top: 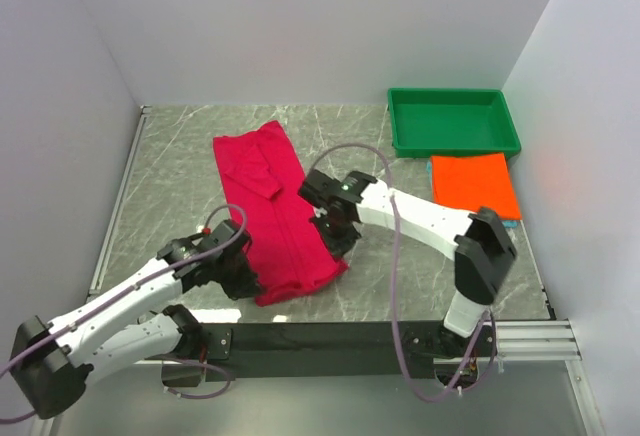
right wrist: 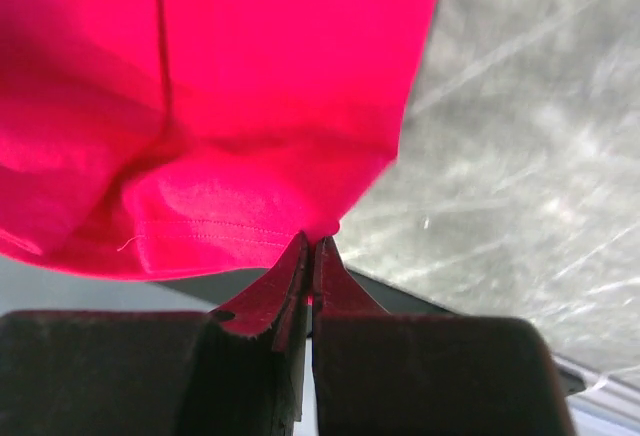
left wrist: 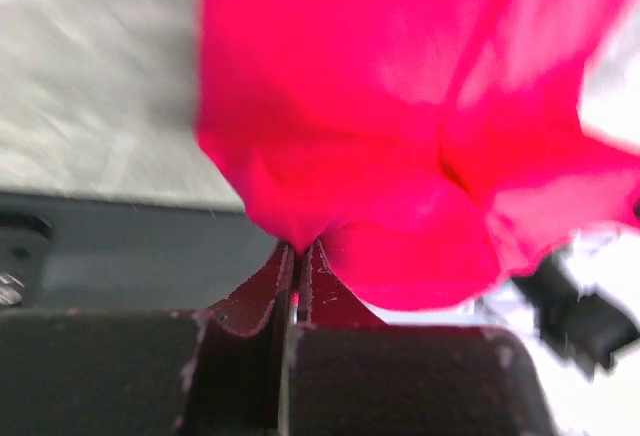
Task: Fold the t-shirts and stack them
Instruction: Fold the tshirt
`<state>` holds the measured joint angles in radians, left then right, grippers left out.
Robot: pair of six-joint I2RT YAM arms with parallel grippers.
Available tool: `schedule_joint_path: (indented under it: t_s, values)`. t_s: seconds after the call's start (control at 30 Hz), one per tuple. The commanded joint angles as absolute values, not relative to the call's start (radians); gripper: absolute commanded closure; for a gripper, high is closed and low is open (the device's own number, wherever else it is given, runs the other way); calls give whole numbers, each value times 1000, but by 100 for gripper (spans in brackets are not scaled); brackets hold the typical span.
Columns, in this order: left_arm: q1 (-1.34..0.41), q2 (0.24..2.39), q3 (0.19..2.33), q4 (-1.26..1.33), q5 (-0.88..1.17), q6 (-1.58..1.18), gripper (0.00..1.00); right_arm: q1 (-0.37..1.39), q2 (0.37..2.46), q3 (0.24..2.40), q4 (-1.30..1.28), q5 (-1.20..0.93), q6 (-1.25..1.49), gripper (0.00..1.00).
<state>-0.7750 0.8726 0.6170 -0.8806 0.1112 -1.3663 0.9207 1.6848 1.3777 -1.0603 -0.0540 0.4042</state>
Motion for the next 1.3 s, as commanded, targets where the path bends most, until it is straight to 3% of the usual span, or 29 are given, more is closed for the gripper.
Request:
schedule_joint_path:
  t_s: [0.0, 0.47, 1.27]
  values:
    - [-683, 916, 652, -874, 17, -1269, 99, 894, 1764, 1535, -1101, -2, 351, 100]
    - [-456, 1075, 724, -618, -300, -1056, 99, 779, 2065, 1876, -1023, 29, 224, 100]
    - [-311, 1315, 778, -315, -244, -874, 99, 696, 2157, 1971, -856, 5, 239, 100]
